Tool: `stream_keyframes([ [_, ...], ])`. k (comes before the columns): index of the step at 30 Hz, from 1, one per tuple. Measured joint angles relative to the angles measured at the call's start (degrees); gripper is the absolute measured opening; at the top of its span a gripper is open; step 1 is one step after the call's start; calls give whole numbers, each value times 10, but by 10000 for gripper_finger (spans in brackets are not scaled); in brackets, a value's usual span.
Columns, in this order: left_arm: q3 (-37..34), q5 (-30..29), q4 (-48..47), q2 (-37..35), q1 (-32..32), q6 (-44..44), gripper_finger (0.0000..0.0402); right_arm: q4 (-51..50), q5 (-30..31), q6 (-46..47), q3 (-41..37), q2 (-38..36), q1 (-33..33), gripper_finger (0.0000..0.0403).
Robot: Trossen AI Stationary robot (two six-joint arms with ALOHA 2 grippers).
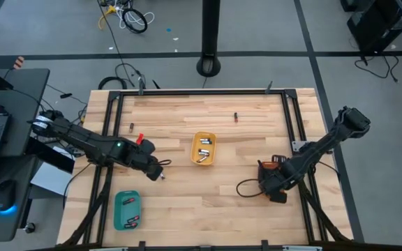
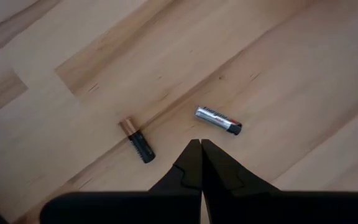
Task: Sort batteries
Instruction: Put the brown battery into the orange bin
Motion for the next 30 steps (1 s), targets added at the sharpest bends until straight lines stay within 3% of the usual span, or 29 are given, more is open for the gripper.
stream_keyframes([
  [8, 0, 0, 3, 0, 0, -15, 5, -4, 49, -81, 29, 0, -12, 9],
  [16, 0, 16, -13, 0, 0, -46, 5, 48, 90, -189, 29, 0, -74, 9],
  [30, 0, 23, -74, 0, 10, -67, 6, 148, 103, -313, 29, 0, -154, 9],
])
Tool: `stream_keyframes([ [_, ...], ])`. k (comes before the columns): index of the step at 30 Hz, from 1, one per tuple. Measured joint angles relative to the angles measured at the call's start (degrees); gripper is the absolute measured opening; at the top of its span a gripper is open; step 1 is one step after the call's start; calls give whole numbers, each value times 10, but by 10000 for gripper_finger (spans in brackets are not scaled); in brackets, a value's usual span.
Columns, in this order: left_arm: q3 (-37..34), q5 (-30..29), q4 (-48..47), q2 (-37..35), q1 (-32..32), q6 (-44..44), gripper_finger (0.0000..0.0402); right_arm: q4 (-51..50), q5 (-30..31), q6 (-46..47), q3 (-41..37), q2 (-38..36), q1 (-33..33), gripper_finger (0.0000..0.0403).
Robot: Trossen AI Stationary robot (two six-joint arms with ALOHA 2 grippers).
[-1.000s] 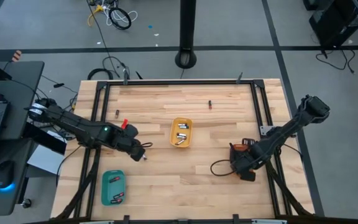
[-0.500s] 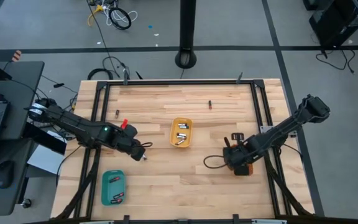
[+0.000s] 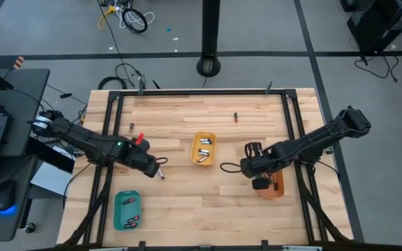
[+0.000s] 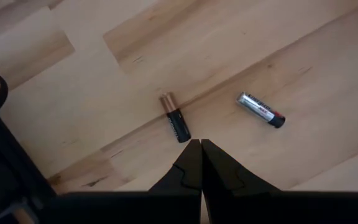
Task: Sort batteries
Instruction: Put the brown battery into the orange bin
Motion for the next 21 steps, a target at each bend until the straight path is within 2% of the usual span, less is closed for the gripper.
stream_keyframes([
  [7, 0, 6, 0, 1, 3, -37, 21, 6, 3, -7, 0, 0, -1, 9],
  [13, -30, 24, 13, 1, 3, -68, 87, 8, 7, -7, 0, 0, -1, 9],
  [17, -78, 31, 69, 1, 3, -79, 132, 9, 10, -7, 0, 0, -1, 9],
  [21, -117, 31, 128, 1, 3, -80, 155, 11, 10, -7, 0, 0, -1, 9],
])
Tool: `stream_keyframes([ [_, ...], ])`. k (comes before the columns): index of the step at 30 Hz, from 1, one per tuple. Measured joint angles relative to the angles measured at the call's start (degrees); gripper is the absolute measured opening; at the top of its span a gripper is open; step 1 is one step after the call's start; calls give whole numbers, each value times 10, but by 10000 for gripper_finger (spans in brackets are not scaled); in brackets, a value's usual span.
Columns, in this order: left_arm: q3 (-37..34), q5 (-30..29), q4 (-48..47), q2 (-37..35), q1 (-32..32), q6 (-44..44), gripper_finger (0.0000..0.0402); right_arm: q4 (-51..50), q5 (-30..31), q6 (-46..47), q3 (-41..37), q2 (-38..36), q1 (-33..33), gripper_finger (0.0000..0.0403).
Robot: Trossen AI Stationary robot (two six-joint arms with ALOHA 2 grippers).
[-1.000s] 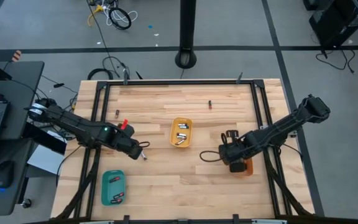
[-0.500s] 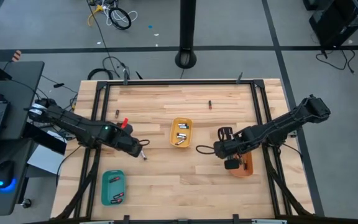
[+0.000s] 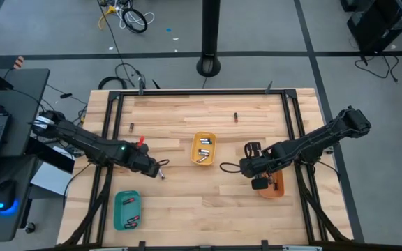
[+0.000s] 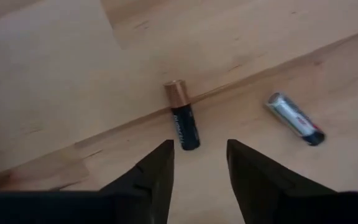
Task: Sort batteries
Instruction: Put the brown battery into the orange bin
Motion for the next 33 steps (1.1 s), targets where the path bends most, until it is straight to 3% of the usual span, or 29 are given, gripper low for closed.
stream_keyframes([
  [13, -100, 12, 145, 0, 0, -32, 158, 1, 9, 0, 0, 0, 0, 9],
  [22, -114, 9, 149, -2, 0, -21, 155, 1, 10, -2, 0, 0, 0, 9],
  [33, -116, 10, 144, -2, -1, 88, 45, 3, 10, -3, 0, 0, 0, 9],
])
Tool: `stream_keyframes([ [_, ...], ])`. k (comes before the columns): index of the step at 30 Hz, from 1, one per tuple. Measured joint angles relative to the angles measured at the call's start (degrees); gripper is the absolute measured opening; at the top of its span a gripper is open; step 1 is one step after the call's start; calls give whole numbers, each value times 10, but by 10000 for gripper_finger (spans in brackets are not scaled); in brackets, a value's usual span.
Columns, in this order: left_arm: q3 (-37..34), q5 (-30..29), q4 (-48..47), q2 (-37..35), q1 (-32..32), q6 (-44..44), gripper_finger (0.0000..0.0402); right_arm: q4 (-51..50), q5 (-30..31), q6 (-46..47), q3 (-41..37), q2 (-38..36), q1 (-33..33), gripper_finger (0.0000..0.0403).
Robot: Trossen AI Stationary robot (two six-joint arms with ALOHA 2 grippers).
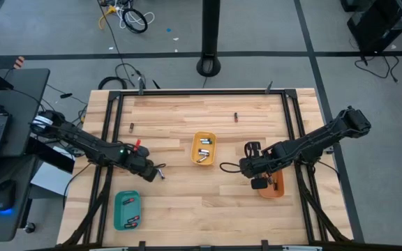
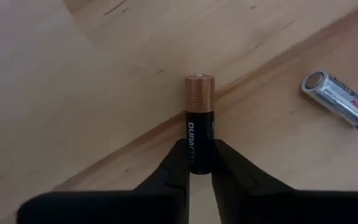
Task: Sort batteries
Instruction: Put the brown battery into the orange bin
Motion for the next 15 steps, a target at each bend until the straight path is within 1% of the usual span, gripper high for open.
stream_keyframes([
  [6, 9, -5, 5, 2, 0, 53, 45, 0, 0, 0, 0, 0, 0, 9],
  [15, 84, -97, -3, 2, -1, 136, 45, -19, 1, -1, 0, -11, 0, 9],
])
